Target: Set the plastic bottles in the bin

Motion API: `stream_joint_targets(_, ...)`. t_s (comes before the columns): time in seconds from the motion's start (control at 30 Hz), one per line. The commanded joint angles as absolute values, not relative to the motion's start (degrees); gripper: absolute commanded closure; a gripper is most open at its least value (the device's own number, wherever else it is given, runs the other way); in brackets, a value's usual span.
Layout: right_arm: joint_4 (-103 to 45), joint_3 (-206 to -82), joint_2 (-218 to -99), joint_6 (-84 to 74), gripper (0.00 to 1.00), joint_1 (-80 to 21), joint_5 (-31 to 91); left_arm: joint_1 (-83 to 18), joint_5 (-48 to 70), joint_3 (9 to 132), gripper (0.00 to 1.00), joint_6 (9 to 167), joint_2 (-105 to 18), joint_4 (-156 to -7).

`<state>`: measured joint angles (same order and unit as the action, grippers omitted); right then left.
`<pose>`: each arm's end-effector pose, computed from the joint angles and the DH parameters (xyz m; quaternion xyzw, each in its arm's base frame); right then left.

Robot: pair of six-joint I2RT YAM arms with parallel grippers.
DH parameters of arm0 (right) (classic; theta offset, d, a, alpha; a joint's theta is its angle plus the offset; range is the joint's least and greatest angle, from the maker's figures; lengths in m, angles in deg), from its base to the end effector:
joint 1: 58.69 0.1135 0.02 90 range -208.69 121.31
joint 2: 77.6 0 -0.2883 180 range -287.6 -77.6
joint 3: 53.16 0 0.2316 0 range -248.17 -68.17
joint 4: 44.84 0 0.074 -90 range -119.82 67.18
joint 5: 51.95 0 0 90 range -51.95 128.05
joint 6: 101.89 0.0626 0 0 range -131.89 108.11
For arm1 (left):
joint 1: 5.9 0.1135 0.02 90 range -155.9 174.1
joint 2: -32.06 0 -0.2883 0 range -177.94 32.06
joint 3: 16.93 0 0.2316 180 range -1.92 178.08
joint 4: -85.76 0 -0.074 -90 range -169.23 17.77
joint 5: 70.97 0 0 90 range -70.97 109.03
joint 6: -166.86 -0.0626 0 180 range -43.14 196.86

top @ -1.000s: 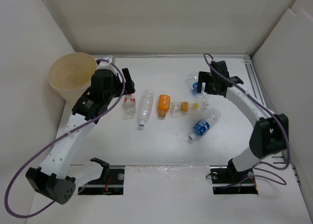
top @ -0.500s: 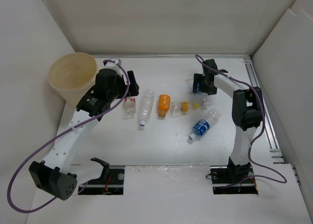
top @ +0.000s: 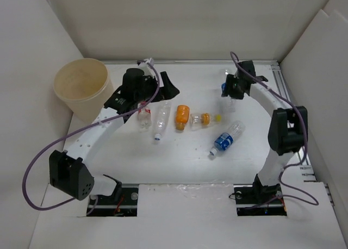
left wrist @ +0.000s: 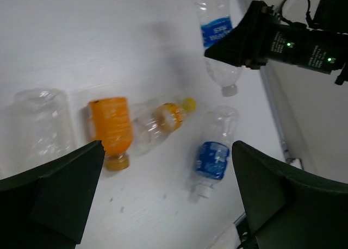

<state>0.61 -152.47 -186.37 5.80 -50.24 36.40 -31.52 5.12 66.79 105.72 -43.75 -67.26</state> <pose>0.4149 0.0635 0.2367 0.0725 0.9506 0.0815 0.2905 0.2695 -0.1459 0.3808 0.0474 0.8101 -0.3513 0.4669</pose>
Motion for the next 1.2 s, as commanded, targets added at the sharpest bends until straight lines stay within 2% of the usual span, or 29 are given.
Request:
stream_joint_targets(0.0,-9.15,-151.85,-174.73,6.30,1.00,-50.16,23.32,-31.91,-10.40,69.19,0.00,110.69,-45.80,-88.68)
stream_joint_targets(0.13,-12.58,-150.10,-169.63,6.30,1.00,-49.11,6.53,-32.43,-21.19,69.72,0.00,116.48,-53.19,-108.60)
stream_joint_targets(0.2,-15.13,-148.78,-168.14,6.91,1.00,-46.84,-1.19,-32.44,-22.97,69.72,0.00,118.42,-55.38,-112.52)
stream_joint_targets(0.3,-19.27,-147.11,-166.19,7.44,1.00,-44.37,-4.84,-34.10,-24.91,71.12,0.00,121.93,-58.91,-119.45)
stream_joint_targets(0.43,-19.89,-147.63,-165.67,8.15,1.00,-41.03,-9.06,-34.73,-25.62,67.25,0.00,130.37,-60.05,-135.54)
stream_joint_targets(0.8,-21.03,-148.15,-162.15,8.15,1.00,-30.57,-9.15,-34.73,-20.18,67.78,0.00,124.94,-60.06,-130.64)
stream_joint_targets(0.87,-21.03,-148.15,-162.68,8.15,0.99,-30.56,-7.23,-34.73,-19.65,68.39,0.19,123.80,-59.53,-128.02)
stream_joint_targets(0.9,-21.03,-148.15,-162.68,8.15,0.93,-30.56,-6.09,-34.73,-19.64,68.40,0.39,123.18,-59.00,-126.96)
stream_joint_targets(0.93,-21.03,-147.63,-162.68,8.84,0.80,-31.17,-5.20,-34.73,-18.34,69.09,0.67,121.78,-59.00,-125.56)
stream_joint_targets(0.97,-21.03,-147.63,-162.68,8.85,0.60,-31.70,-4.67,-34.73,-16.67,69.62,0.98,120.64,-57.52,-123.19)
stream_joint_targets(1.0,-21.03,-146.84,-162.68,8.85,0.28,-31.71,-4.15,-34.73,-12.83,71.11,1.00,119.24,-56.90,-117.60)
stream_joint_targets(1.03,-21.03,-146.84,-162.07,8.85,0.17,-32.58,-3.01,-34.73,-10.61,71.82,1.00,117.83,-56.28,-114.85)
stream_joint_targets(1.17,-21.56,-144.30,-161.54,9.37,0.01,-34.86,-2.47,-30.08,-6.29,72.44,1.00,117.02,-53.20,-111.31)
